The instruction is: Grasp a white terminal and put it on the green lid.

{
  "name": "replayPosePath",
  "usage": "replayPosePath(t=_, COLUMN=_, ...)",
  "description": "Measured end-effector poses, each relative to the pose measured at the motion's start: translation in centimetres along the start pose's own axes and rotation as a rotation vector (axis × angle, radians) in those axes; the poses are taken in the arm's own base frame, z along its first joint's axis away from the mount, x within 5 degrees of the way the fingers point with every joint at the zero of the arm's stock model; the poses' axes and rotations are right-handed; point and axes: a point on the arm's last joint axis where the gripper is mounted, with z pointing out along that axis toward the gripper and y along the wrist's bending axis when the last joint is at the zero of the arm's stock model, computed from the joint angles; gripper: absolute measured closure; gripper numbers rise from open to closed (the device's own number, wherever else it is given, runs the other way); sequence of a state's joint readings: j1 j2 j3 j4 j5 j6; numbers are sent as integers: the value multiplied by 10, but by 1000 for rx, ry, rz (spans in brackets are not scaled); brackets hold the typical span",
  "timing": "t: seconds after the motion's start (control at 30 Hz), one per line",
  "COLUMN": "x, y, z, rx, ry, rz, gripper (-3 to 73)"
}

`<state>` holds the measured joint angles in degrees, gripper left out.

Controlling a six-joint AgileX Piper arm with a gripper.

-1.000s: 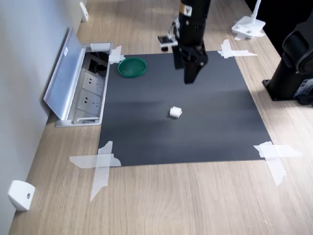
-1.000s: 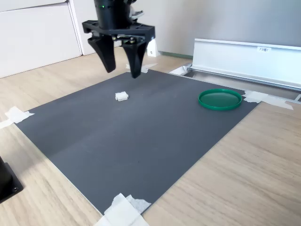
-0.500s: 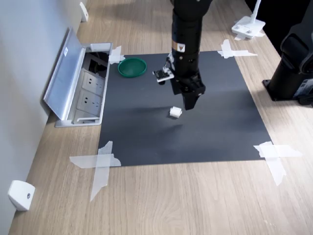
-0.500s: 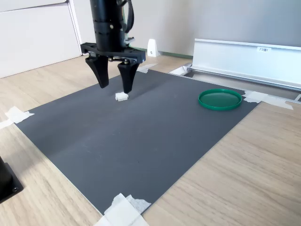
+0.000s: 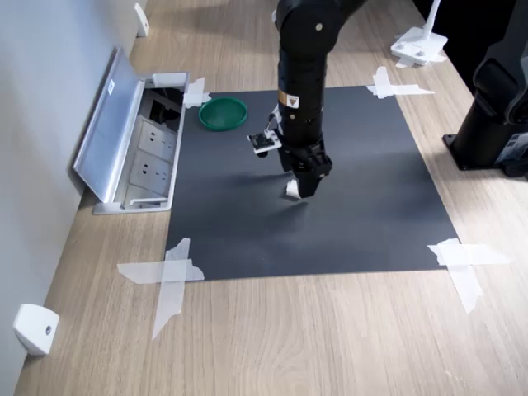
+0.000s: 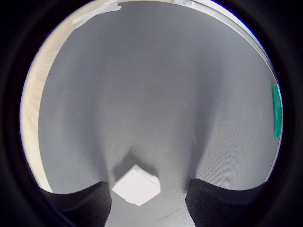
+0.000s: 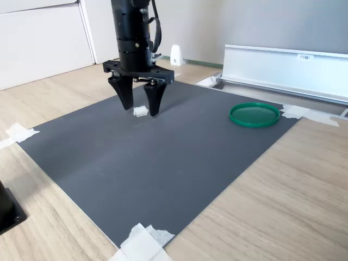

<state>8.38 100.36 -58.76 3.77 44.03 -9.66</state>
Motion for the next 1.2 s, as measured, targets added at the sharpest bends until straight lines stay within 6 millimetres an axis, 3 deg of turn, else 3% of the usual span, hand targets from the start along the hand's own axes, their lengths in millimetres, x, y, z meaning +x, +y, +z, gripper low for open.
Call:
replayPosePath(t=0.27, x=-2, y=0, z=4, rx=-1, ry=8, rz=-16, gripper=31)
replayPosePath(t=0.63, x=-2, y=0, z=4, rx=-2, ry=14, rz=-45, gripper=123)
replayPosePath(t=1.0, x=-5, y=1, z=4, rx=-22, ry=9, rz=-40, gripper=143)
replayPosePath(t=1.2, x=-7, y=1, z=4, rx=-26, ry=7, rz=-43, gripper=230)
